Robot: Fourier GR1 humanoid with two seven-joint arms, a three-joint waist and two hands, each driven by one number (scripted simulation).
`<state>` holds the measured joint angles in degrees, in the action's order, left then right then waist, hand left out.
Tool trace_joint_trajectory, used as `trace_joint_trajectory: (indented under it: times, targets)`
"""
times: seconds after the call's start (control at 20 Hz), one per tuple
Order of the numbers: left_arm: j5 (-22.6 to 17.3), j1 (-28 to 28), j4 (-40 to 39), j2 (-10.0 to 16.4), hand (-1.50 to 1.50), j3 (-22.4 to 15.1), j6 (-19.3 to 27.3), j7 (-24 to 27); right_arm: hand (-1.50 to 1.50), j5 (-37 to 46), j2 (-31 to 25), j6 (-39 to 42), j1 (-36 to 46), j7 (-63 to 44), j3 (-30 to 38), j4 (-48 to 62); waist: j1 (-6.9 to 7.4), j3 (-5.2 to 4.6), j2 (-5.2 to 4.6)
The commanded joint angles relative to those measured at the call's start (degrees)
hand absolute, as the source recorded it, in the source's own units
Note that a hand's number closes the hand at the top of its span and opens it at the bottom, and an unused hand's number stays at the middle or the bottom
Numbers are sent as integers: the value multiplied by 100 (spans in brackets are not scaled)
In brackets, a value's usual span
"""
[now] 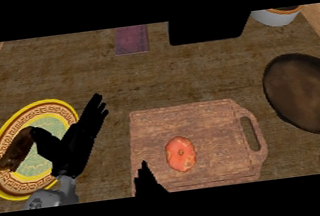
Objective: Pick the squash from the cutting board and place it in the pan
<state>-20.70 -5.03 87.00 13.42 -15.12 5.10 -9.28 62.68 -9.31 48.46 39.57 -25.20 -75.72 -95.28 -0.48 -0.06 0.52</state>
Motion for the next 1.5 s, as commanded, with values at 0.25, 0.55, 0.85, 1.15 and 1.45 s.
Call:
trace_joint_trajectory:
  times: [0.25, 0.55, 0.85, 1.15, 1.45]
  targets:
    - [150, 5, -152, -108, 0, 199, -273, 149, -150, 994, 172, -278, -801, -321, -268, 563, 63, 6, -51]
    - [249, 177, -161, -239, 0, 145, -374, 252, -150, 1688, 38, -707, -725, -308, -438, 827, 70, 5, -54]
    - [124, 87, 58, -142, 0, 509, -520, -111, -150, 2035, -360, -800, -915, 176, -30, 403, 61, 6, -50]
    - [300, -6, -46, -295, 0, 554, -540, -128, -150, 2519, 30, -1001, -964, 526, 215, 1201, 56, 5, -52]
    - [516, 258, 374, -485, 0, 433, -331, -245, 150, 2684, -201, -2002, -853, 1302, 721, 1633, 78, 7, -53]
